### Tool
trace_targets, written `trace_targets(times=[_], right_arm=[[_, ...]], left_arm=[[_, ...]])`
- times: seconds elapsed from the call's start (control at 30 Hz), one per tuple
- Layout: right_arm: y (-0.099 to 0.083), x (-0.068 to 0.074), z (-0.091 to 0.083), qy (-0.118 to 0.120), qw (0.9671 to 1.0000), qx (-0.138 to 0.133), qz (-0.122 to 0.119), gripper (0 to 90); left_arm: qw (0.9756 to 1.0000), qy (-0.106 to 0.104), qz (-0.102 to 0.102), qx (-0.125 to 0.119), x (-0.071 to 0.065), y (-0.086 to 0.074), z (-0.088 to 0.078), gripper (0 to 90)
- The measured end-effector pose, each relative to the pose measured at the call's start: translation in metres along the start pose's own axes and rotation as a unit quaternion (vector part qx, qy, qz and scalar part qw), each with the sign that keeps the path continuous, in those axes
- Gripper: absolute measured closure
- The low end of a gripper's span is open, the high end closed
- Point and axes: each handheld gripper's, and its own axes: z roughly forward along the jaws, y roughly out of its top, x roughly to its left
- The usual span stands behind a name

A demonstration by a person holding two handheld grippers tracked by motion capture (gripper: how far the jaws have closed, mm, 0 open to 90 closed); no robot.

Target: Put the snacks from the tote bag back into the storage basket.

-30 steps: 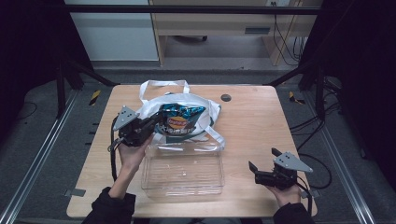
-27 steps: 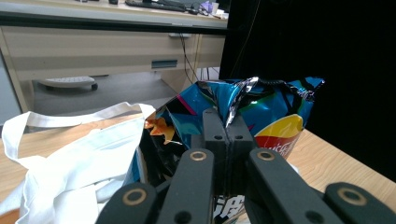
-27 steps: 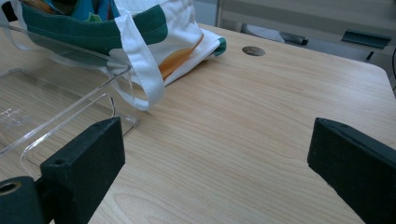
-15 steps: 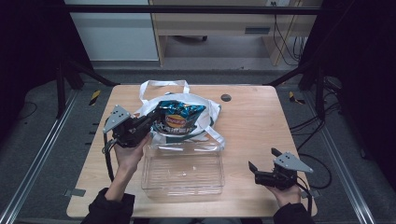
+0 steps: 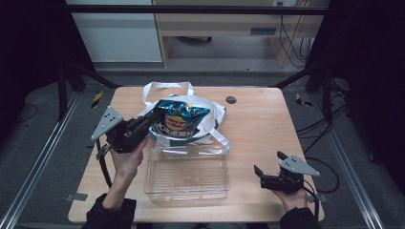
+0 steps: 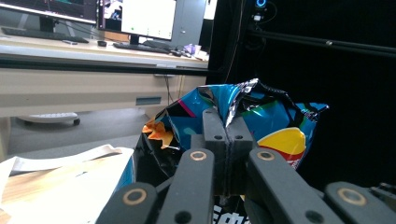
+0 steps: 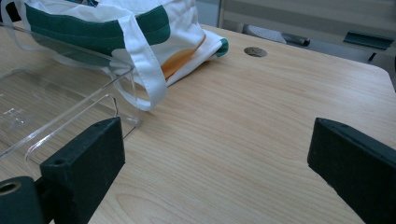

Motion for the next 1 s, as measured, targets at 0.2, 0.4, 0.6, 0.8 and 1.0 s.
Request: trace_targets(times=[0.2,0.4,0.6,0.8,1.0], right_arm=[[0.0,0.0,-0.002,-0.001,1.0,-0.004,-0.002,4.3],[0.0,0.0,-0.002,-0.001,1.0,-0.003,-0.003,4.3],[0.001,0.001,-0.003,-0.001,1.0,-0.004,-0.001,4.3],[0.001,0.001,-0.004,-0.003,1.0,-0.006,-0.003,4.3],[0.001,0.001,-0.004,-0.003,1.0,-0.006,-0.002,4.4]], left_arm=[[0.9999,-0.009,0.008,0.0,-0.009,0.002,-0.003,89.9],[0.9998,-0.016,0.014,0.003,-0.017,0.0,-0.009,89.9],[0.9996,-0.021,0.018,0.01,-0.025,-0.004,-0.016,89.9],[0.9992,-0.023,0.026,0.02,-0.033,-0.008,-0.025,89.9],[0.9987,-0.029,0.029,0.031,-0.041,-0.015,-0.027,89.9]])
